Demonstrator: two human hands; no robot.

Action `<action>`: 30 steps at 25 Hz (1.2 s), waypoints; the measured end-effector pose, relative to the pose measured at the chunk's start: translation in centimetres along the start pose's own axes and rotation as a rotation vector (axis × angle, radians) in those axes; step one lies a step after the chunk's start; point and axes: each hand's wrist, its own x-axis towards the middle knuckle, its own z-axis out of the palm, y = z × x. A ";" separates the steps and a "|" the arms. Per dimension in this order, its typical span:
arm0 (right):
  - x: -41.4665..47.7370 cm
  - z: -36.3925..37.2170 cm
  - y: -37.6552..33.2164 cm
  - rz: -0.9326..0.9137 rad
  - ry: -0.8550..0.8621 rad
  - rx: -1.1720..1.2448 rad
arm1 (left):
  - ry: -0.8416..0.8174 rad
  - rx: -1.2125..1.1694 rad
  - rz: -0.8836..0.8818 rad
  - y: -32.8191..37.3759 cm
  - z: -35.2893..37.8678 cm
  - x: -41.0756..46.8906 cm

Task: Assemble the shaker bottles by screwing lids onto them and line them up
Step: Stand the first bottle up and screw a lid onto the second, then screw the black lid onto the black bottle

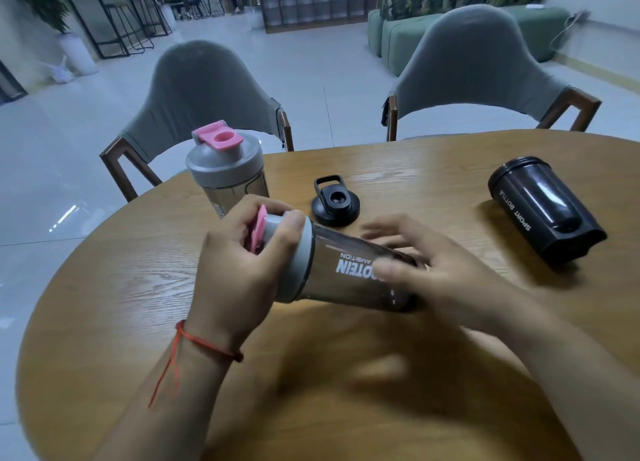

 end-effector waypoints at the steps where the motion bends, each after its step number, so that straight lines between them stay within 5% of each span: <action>1: -0.3 0.5 -0.5 -0.071 -0.052 -0.087 | 0.000 0.002 0.000 0.6 -0.3 -0.1; 5: -0.4 4.1 -1.3 -0.239 0.110 -0.392 | 0.053 -0.179 -0.021 2.8 -2.0 -0.5; 8: 1.0 7.3 -2.1 -0.160 0.177 -0.217 | -0.011 -0.449 -0.070 2.8 -4.1 -0.1; 12: 3.8 11.2 -2.7 -0.175 0.195 -0.225 | -0.145 -0.058 -0.016 0.6 -6.7 -0.1; 19: 7.0 13.7 -3.0 -0.150 0.177 -0.274 | 0.030 0.302 0.088 -1.8 -7.9 0.4; 25: 4.3 7.3 0.0 -0.096 0.303 -0.385 | 0.278 0.477 0.370 1.2 -6.2 -1.2; 30: 0.5 0.1 1.9 -0.038 0.502 -0.405 | 0.285 0.592 0.518 3.3 -0.3 -2.2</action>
